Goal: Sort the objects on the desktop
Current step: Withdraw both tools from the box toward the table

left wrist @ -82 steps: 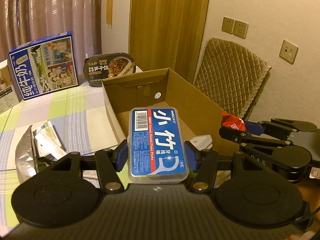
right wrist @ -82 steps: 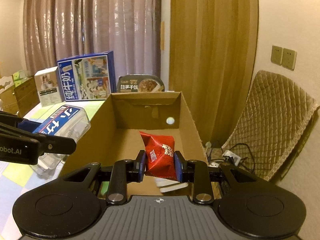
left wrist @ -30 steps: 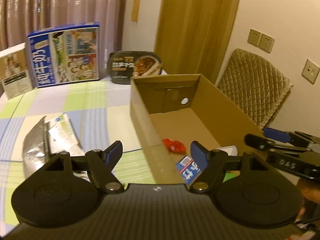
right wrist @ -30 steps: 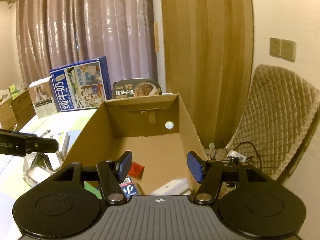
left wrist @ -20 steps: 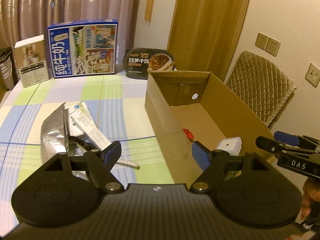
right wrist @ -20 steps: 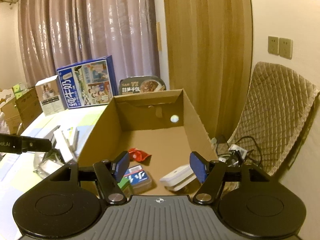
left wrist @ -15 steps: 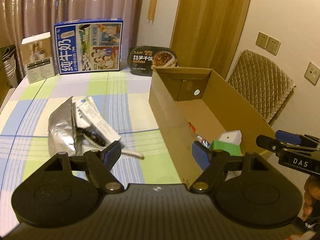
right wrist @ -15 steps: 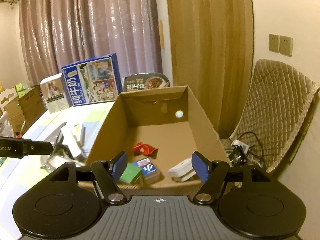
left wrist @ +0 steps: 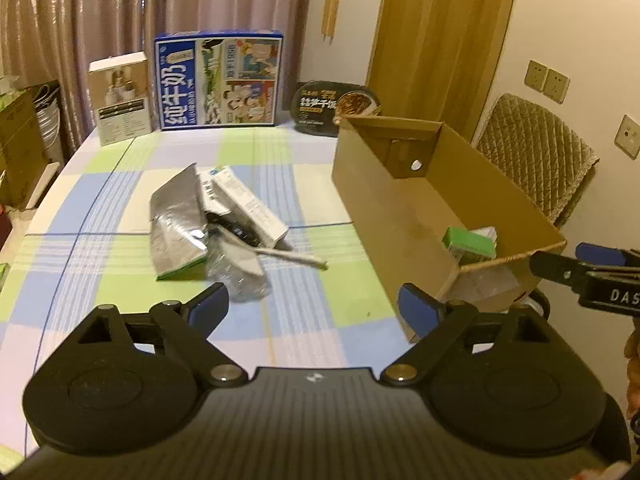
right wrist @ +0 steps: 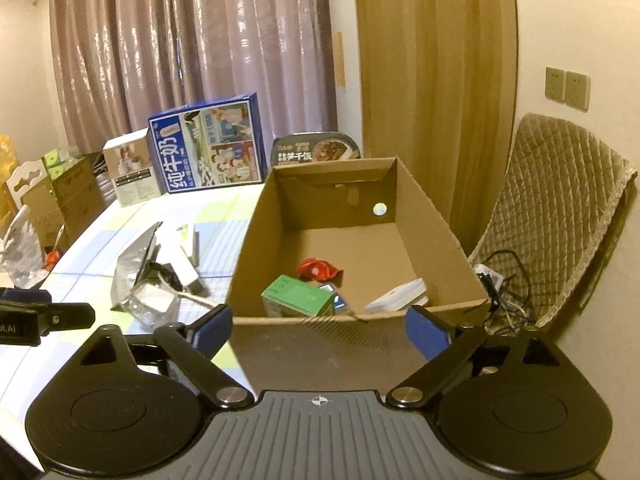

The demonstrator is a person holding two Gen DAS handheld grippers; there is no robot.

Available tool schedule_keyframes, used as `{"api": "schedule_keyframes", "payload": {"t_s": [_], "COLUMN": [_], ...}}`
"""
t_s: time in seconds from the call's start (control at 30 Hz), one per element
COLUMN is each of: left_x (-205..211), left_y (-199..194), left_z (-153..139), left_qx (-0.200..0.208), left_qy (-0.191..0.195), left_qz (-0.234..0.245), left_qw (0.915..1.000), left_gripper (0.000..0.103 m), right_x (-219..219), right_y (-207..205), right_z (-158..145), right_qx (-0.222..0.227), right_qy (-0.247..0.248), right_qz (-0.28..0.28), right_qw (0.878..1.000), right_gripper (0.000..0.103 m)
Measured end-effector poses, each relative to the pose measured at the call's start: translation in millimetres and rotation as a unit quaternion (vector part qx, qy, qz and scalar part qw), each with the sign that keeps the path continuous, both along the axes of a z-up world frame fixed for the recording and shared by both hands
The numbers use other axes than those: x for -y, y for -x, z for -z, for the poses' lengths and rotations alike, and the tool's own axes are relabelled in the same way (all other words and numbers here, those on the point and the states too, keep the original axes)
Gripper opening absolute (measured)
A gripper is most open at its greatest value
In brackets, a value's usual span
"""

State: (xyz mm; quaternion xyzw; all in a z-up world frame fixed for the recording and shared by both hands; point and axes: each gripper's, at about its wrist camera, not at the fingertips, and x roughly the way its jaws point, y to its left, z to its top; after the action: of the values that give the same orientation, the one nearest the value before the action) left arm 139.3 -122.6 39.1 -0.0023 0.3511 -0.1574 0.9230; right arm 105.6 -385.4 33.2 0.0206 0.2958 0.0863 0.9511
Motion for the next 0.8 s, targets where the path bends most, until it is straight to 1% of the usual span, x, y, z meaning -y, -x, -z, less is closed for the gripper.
{"api": "schedule_keyframes", "payload": {"t_s": [0.17,0.3,0.5,0.8], "left_x": [-10,-17,-27,-33], "left_y": [10,17,26,32], "left_z": [2,8,14,14], "left_qx": [-0.01,-0.019,-0.028,-0.029], "left_qy": [-0.026,-0.039,-0.039,-0.036], "left_qz": [-0.007,-0.013,-0.019,-0.018], "left_qw": [0.9996,0.999,0.9987,0.9988], "left_gripper": [0.092,0.094,0.095,0.096], "right_x": [-11,-19,-27,-37], "right_y": [10,16,22,27], "right_z": [0,1,2,3], "right_qx": [-0.004,-0.007,-0.013,-0.018], "right_qy": [0.001,0.006,0.007,0.01], "right_qz": [-0.009,-0.015,-0.021,-0.033], "right_qw": [1.0,1.0,1.0,0.999], "right_gripper": [0.097,0.098,0.099,0.101]}}
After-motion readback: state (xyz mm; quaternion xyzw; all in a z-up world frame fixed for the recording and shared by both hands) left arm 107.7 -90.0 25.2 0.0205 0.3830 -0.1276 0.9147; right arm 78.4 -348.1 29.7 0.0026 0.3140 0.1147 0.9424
